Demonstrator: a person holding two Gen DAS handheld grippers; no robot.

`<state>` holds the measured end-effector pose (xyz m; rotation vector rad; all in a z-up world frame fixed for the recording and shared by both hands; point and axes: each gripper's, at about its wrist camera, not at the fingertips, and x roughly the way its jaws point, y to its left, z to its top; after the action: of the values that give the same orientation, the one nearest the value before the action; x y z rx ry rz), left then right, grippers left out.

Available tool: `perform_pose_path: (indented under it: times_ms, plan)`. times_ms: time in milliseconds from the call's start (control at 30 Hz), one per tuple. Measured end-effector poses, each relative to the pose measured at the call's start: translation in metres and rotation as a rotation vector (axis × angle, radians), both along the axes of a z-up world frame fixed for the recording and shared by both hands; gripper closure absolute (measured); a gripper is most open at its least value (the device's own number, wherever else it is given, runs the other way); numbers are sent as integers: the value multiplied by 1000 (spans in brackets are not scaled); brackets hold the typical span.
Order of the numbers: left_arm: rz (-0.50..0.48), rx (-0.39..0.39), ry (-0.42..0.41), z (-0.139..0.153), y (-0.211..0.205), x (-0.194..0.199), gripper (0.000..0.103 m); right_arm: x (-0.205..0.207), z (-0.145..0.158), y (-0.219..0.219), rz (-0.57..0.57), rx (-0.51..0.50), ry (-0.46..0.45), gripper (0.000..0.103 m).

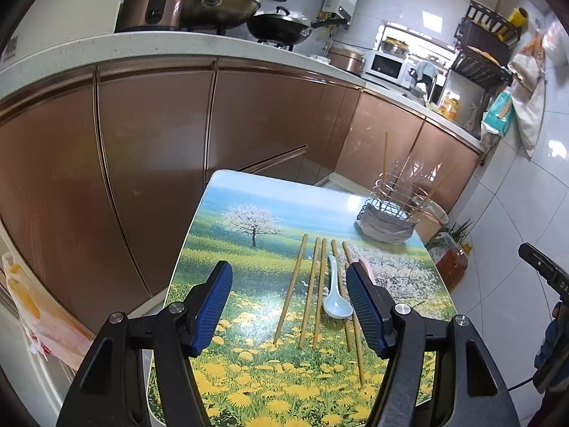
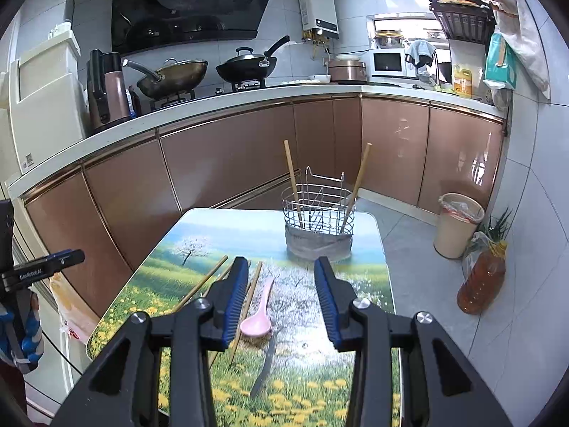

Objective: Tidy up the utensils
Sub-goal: 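Move both open tools back down over the remaining chopsticks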

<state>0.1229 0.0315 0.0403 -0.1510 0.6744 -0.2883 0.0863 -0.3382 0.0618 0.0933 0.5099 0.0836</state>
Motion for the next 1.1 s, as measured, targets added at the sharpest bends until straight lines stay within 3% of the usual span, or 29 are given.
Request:
perform_pose_path:
  times_ms: [400,733,1100]
  plan:
    - [-16,9,-18,11,-5,-1,37,-9,6,2,7,-2,10,66]
    - [-18,100,34,-1,-19,30,37,31,-15,1,62,16,93,66]
    - [-99,163,156,-27,-40,87,37,91,-42,3,112,83,241,66]
